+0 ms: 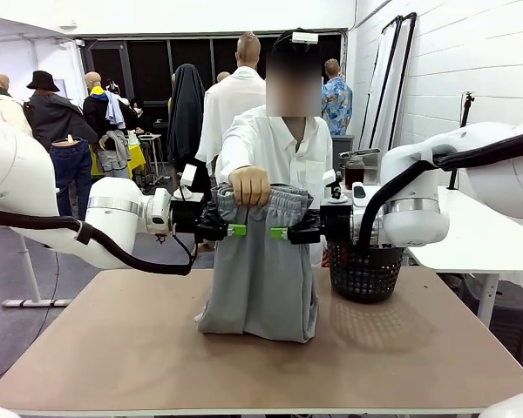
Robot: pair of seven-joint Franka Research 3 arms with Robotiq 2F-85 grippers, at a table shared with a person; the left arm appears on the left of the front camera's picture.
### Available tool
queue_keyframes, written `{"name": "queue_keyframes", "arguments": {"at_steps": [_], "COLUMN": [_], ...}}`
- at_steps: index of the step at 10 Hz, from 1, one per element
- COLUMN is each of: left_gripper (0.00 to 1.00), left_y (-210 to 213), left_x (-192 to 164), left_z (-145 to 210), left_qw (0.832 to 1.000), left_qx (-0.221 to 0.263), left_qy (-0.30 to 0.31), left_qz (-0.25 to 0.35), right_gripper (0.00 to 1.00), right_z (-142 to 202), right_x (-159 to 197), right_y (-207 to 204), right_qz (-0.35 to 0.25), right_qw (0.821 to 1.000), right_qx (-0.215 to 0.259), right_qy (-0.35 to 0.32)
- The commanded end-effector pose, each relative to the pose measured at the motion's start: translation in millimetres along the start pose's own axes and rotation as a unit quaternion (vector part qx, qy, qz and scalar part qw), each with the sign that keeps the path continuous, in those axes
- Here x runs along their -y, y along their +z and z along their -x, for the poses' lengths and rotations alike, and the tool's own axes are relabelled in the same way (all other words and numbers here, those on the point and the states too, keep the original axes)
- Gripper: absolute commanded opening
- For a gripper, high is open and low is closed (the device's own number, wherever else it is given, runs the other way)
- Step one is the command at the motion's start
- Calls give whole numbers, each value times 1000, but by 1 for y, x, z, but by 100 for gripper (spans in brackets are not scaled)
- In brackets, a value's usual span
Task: Fold the training pants.
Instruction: Release the ends of the Training pants and then grab the overlapped ends.
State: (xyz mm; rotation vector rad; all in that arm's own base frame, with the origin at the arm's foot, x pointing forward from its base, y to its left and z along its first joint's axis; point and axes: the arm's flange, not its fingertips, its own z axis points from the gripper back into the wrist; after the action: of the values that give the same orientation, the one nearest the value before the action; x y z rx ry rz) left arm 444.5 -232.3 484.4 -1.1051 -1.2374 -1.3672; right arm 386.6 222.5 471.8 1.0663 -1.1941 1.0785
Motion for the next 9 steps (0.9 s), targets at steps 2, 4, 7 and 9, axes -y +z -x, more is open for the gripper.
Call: {"name": "queue_keyframes", "arguments": {"at_steps": [2, 4, 7, 9], "left_gripper": [95, 55, 0, 0], "left_y": [-17, -19, -17, -17], "left_x": [-2, -4, -5, -5], "left_z": [-5, -2, -1, 0], "left_qw": [1000, 999, 998, 998], "left_qx": [-2, -7, 16, 25], "left_qy": [16, 32, 43, 48], "left_qz": [-17, -27, -31, -36], "right_gripper": [100, 60, 0, 0], "right_z": [-1, -2, -3, -1], "right_x": [20, 34, 51, 58], "right_y": [-4, 3, 18, 21], "right_qz": [-11, 4, -2, -28], "right_qw": [1000, 1000, 1000, 999], "right_qx": [17, 21, 20, 25], "right_qy": [7, 10, 4, -8]}}
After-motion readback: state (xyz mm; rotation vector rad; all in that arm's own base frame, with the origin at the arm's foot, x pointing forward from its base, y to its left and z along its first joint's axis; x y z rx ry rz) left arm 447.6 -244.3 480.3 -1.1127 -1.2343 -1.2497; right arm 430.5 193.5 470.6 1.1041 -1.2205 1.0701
